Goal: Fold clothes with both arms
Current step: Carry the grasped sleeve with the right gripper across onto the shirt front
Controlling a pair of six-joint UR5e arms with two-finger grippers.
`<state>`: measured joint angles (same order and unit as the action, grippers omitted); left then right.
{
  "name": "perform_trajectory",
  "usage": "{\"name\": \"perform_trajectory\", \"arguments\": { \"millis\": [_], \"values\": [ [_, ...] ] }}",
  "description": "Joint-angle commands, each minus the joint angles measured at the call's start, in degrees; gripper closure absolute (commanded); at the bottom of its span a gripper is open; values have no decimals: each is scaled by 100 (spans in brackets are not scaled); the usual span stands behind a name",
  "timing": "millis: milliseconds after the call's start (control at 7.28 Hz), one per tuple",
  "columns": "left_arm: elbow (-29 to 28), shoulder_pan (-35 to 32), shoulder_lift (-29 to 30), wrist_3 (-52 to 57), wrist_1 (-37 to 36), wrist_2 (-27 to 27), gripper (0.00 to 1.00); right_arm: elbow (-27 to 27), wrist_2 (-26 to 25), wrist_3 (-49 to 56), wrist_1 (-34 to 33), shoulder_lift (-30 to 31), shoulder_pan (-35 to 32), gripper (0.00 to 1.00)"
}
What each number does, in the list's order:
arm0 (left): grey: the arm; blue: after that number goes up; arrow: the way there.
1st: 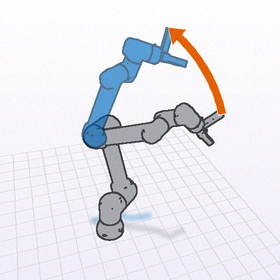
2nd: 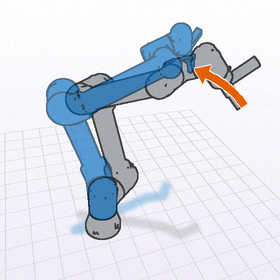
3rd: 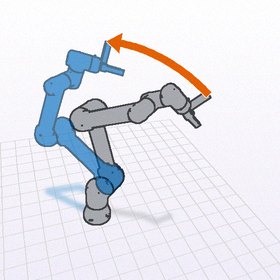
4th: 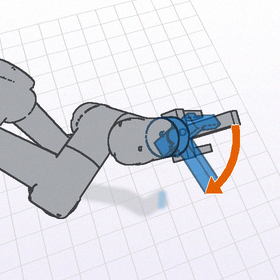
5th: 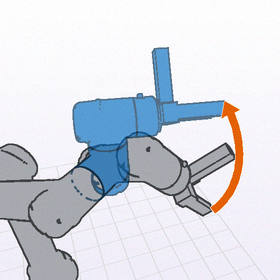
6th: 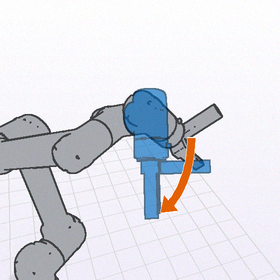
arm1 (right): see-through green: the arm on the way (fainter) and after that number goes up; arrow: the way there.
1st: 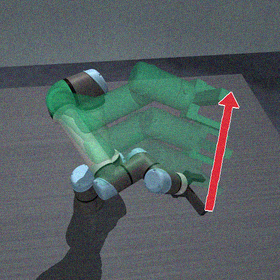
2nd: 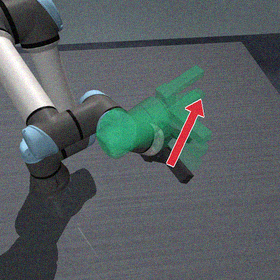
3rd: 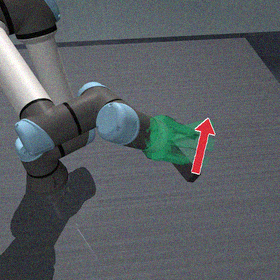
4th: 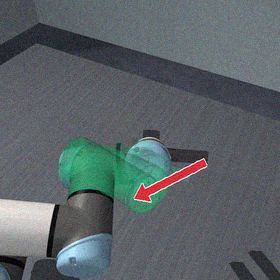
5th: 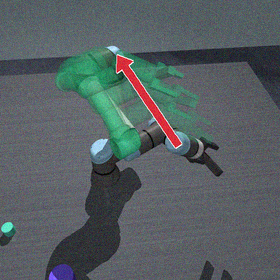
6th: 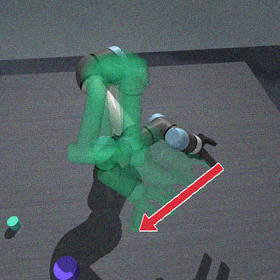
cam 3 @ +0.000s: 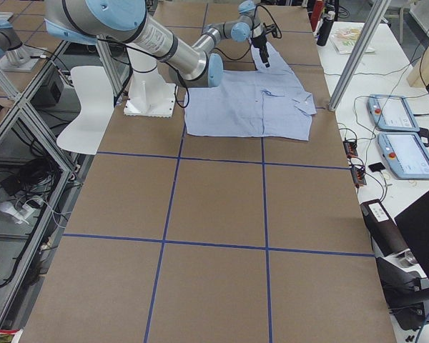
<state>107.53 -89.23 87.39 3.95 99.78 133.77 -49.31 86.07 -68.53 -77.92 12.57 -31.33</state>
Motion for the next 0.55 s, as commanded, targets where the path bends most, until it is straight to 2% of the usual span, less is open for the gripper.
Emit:
{"name": "perform_trajectory", "arguments": {
  "millis": [0, 137, 412],
  "values": [
    [-222, 11, 76, 1, 154, 87, 0, -105, 1117, 556, 634, 499, -731, 0],
    [-529, 2, 86, -69, 669, 410, 0, -436, 1584, 977, 620, 832, -1135, 0],
    [-1196, 20, 199, -682, 1863, 265, 0, -1760, 2611, 1846, 533, 2261, -1952, 0]
  ]
}}
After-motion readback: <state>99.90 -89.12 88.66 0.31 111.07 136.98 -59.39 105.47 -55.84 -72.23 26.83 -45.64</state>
